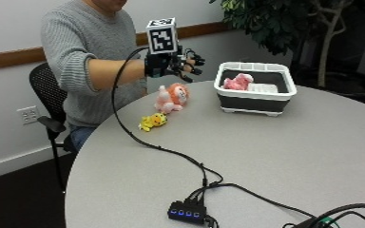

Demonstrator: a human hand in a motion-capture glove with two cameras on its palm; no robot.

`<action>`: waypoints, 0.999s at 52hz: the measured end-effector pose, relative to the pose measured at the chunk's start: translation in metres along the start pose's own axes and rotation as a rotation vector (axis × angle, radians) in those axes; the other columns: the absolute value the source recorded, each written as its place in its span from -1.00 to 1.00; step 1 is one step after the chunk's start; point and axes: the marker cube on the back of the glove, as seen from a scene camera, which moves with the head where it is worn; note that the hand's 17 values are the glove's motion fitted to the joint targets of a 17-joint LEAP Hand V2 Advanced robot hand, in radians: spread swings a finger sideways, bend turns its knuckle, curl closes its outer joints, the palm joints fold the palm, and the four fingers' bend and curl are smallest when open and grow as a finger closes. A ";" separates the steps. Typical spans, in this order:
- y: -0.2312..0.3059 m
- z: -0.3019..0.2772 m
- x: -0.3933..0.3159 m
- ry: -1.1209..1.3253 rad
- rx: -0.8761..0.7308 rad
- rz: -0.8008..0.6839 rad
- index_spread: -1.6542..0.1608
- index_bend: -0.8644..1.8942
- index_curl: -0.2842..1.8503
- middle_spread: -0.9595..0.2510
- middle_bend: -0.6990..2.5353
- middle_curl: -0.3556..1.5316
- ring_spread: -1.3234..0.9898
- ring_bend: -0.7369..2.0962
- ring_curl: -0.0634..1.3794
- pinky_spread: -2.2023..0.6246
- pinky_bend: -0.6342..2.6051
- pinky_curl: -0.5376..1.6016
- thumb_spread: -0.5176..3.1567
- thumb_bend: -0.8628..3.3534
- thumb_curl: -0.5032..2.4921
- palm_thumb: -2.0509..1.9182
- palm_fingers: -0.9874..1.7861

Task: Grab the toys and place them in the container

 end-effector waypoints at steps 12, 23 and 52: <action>0.032 0.017 0.021 0.024 -0.032 0.094 0.45 -0.26 -0.50 0.36 -0.47 -0.32 0.08 -0.10 -0.50 0.59 0.11 -0.17 -0.03 -0.61 -0.47 0.02 -0.34; 0.084 0.068 0.015 0.088 -0.067 0.104 0.44 -0.33 -0.55 0.31 -0.41 -0.30 -0.02 0.17 -0.40 0.56 0.07 -0.20 -0.01 -0.60 -0.47 0.03 -0.15; 0.124 0.158 0.026 0.086 -0.215 0.262 0.44 -0.27 -0.57 0.15 -0.07 -0.03 -0.22 0.36 -0.24 0.33 0.01 -0.19 0.06 -0.57 -0.43 0.14 0.20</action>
